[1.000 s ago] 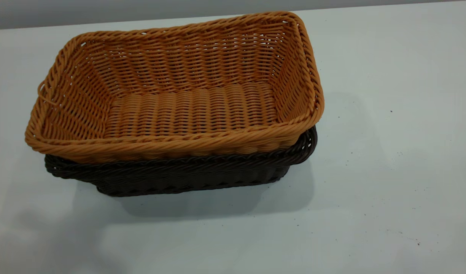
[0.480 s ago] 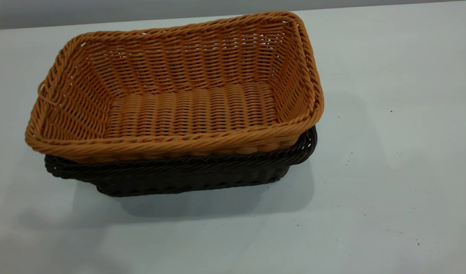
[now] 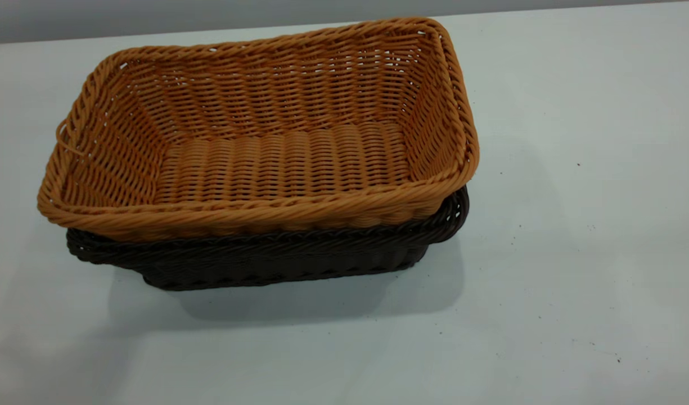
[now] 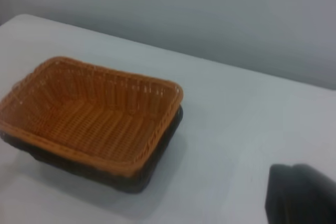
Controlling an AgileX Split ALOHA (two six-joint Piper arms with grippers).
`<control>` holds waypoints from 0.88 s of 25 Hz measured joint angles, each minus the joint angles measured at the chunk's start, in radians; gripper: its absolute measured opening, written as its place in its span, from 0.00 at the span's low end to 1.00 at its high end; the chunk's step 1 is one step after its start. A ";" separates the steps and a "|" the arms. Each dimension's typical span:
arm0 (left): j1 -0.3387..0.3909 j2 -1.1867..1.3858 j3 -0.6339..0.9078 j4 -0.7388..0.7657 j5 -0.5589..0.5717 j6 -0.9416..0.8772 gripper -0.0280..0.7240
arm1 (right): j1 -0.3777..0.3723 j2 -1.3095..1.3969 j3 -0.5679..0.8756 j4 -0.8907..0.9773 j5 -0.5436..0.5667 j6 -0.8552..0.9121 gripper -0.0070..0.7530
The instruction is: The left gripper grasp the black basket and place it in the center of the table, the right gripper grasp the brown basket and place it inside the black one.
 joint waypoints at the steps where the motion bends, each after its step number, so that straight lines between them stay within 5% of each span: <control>1: 0.000 -0.026 0.019 -0.003 0.001 0.000 0.04 | 0.000 -0.033 0.038 -0.001 -0.019 0.000 0.01; 10: 0.000 -0.192 0.138 -0.053 0.025 0.000 0.04 | 0.000 -0.202 0.304 0.019 -0.012 0.046 0.01; 22: 0.000 -0.446 0.209 -0.053 0.030 0.000 0.04 | 0.000 -0.200 0.310 0.020 -0.009 0.046 0.01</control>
